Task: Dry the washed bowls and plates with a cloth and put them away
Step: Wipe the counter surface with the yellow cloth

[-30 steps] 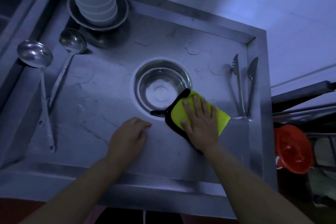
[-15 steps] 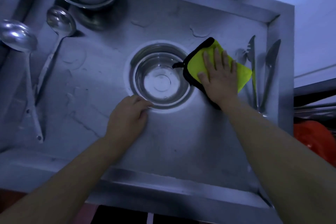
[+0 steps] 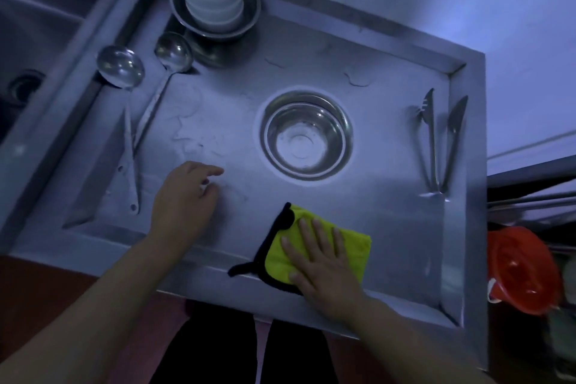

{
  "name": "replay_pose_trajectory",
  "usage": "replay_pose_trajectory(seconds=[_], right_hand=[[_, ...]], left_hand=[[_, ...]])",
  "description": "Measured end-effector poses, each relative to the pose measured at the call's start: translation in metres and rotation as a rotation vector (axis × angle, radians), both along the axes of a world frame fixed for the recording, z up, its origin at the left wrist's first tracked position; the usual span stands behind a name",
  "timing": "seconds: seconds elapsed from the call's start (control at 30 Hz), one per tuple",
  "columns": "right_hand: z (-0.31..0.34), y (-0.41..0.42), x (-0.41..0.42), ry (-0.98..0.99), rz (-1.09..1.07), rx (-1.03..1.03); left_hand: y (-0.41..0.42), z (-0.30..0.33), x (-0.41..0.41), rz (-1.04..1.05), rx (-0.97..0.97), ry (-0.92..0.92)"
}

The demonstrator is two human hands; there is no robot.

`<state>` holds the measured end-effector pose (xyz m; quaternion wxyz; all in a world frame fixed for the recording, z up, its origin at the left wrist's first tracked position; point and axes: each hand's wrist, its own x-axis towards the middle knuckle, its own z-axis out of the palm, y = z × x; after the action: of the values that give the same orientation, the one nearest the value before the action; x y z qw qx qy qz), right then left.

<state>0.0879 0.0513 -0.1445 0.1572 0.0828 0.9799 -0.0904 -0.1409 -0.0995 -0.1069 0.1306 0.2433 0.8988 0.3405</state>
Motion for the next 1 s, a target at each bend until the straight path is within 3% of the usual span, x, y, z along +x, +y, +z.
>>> replay_pose_trajectory(seconds=[0.3, 0.43, 0.73, 1.0], right_hand=[[0.000, -0.091, -0.079, -0.042, 0.101, -0.083], [-0.001, -0.102, -0.071, 0.004, 0.109, -0.076], [0.004, -0.031, 0.061, 0.083, 0.030, -0.072], [0.018, 0.061, 0.200, 0.032, -0.137, -0.029]], left_hand=[[-0.045, 0.012, 0.009, 0.132, 0.024, 0.028], [-0.049, 0.011, 0.027, 0.183, 0.016, 0.028], [0.005, 0.005, 0.118, 0.116, -0.028, -0.044], [0.071, -0.001, 0.229, -0.038, -0.101, -0.069]])
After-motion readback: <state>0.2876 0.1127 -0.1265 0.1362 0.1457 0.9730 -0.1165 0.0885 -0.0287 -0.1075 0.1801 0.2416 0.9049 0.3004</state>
